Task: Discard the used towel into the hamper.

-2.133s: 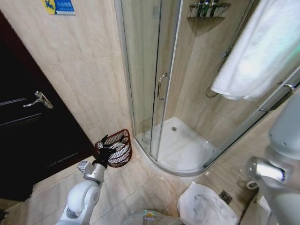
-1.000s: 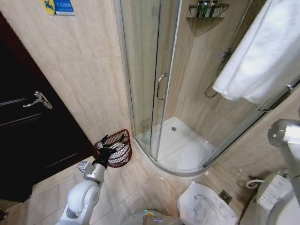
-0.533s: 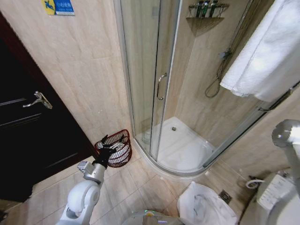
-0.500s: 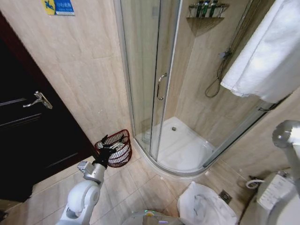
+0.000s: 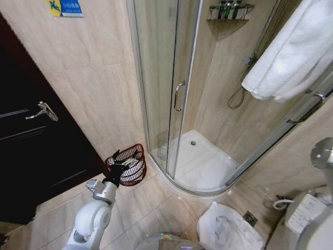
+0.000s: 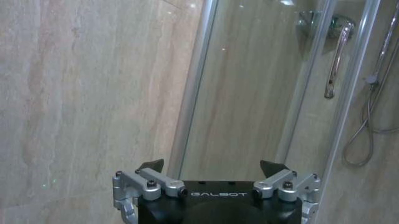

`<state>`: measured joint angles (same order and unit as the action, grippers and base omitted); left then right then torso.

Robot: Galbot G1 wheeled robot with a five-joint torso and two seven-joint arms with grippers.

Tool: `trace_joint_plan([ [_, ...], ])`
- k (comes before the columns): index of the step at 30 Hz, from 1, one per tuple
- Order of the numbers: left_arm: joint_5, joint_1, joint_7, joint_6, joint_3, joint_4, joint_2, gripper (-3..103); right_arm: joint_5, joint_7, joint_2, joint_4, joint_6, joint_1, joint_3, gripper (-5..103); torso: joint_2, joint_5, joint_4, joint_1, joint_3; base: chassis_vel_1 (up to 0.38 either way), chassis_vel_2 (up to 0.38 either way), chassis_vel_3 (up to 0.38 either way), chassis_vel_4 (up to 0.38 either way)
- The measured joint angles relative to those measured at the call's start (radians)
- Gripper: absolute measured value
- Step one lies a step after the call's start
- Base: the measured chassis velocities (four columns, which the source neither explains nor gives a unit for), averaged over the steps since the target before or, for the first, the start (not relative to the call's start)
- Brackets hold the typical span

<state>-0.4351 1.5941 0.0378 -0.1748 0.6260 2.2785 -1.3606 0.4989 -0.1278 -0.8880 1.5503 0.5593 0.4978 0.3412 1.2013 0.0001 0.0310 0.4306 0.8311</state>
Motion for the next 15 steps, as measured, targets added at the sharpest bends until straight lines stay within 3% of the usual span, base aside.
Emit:
trace_joint_plan([
  [11, 0.000, 0.000, 0.000, 0.000, 0.000, 0.000, 0.000, 100, 0.067, 0.006, 0.025, 0.028, -0.008, -0.006, -0.004, 14, 0.000, -0.0001, 0.0000, 0.000, 0.000, 0.000, 0.000, 0.000, 0.000],
  [15, 0.000, 0.000, 0.000, 0.000, 0.000, 0.000, 0.000, 100, 0.118, 0.018, 0.053, 0.056, -0.062, -0.035, 0.000, 14, 0.000, -0.0002, 0.0000, 0.000, 0.000, 0.000, 0.000, 0.000, 0.000],
])
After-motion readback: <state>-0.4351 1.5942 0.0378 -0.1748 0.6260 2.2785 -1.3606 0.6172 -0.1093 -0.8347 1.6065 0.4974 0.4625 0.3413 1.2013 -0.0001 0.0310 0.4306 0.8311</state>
